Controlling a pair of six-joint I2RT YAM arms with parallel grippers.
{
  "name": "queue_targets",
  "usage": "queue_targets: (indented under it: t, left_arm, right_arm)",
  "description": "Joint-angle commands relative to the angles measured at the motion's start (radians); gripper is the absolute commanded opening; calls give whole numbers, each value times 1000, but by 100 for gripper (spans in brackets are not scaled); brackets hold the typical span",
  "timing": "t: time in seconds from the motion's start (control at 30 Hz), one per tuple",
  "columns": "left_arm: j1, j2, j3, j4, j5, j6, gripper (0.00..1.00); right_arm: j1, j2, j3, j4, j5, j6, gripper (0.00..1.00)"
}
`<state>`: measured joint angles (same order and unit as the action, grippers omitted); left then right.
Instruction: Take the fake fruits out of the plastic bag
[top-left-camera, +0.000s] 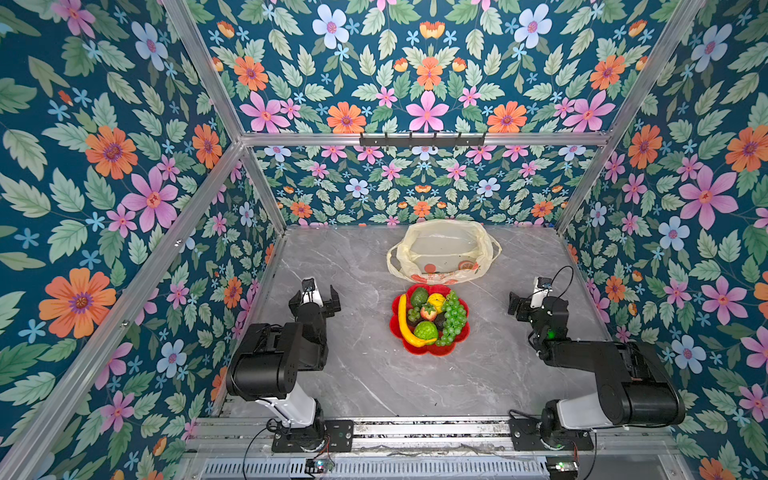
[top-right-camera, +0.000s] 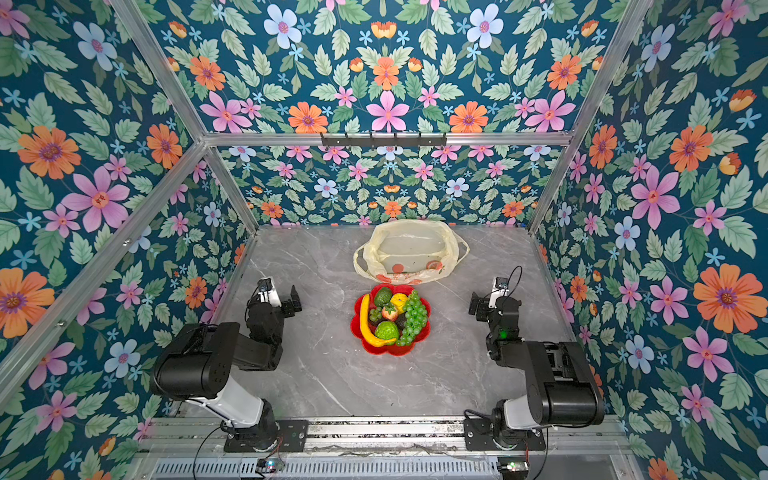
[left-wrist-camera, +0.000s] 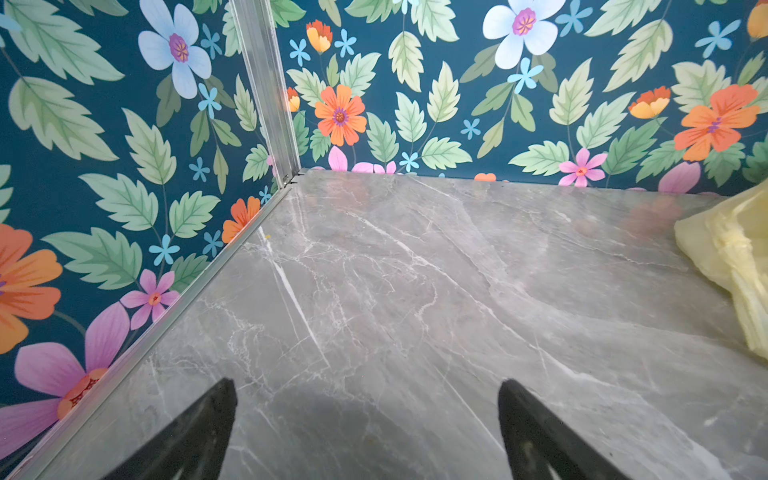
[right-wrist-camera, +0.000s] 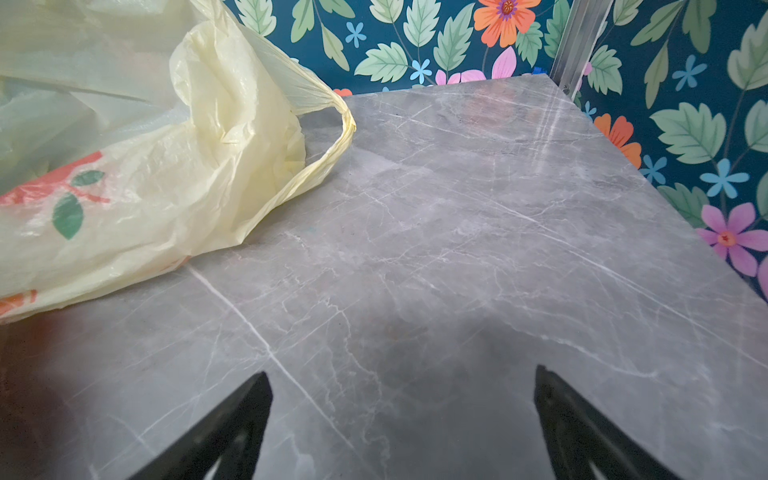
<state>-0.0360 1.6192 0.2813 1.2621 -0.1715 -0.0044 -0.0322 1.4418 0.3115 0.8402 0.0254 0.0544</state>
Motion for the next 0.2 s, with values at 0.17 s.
queue_targets:
  t: [0.17]
  left_arm:
    - [-1, 0, -2, 10, -4, 0, 100]
  right_arm:
    - [0, -4, 3, 28, -5, 9, 99]
